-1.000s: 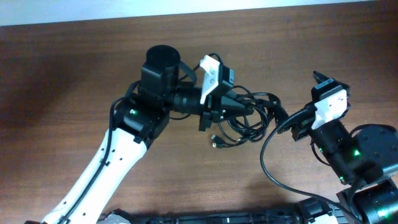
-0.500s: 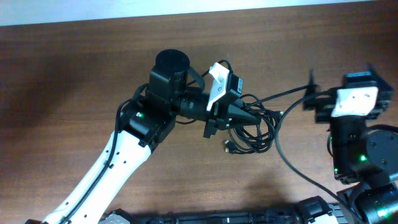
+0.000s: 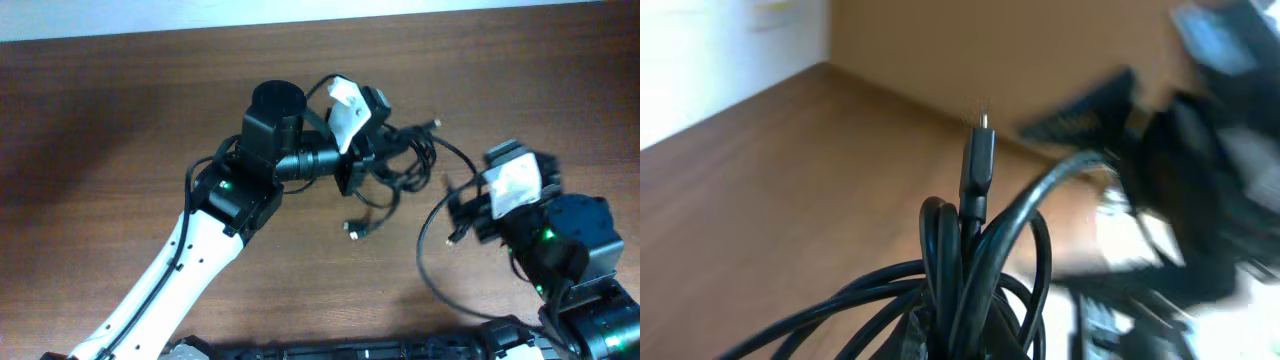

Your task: Untangle cables

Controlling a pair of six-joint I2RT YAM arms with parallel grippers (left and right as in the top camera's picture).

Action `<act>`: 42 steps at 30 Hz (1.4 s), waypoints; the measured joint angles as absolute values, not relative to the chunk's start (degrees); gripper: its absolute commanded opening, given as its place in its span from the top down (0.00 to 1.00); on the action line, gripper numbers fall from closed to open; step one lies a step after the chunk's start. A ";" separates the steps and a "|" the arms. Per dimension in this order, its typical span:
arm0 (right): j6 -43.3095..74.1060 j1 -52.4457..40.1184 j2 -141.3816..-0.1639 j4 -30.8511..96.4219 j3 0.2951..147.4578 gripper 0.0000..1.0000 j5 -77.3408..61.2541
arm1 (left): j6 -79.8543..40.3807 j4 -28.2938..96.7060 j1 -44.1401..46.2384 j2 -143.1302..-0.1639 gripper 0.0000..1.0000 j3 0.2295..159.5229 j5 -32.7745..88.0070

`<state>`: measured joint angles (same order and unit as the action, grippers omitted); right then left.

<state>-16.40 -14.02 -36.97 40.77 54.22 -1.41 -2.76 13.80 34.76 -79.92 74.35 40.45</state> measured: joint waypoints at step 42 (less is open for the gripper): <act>18.48 -14.00 -43.59 22.61 54.22 0.45 -27.86 | -10.41 15.64 34.92 -79.92 1.00 74.35 36.51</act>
<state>18.48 -14.00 -43.59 22.61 54.22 -27.86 -10.41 15.64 34.92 -79.92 74.35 36.51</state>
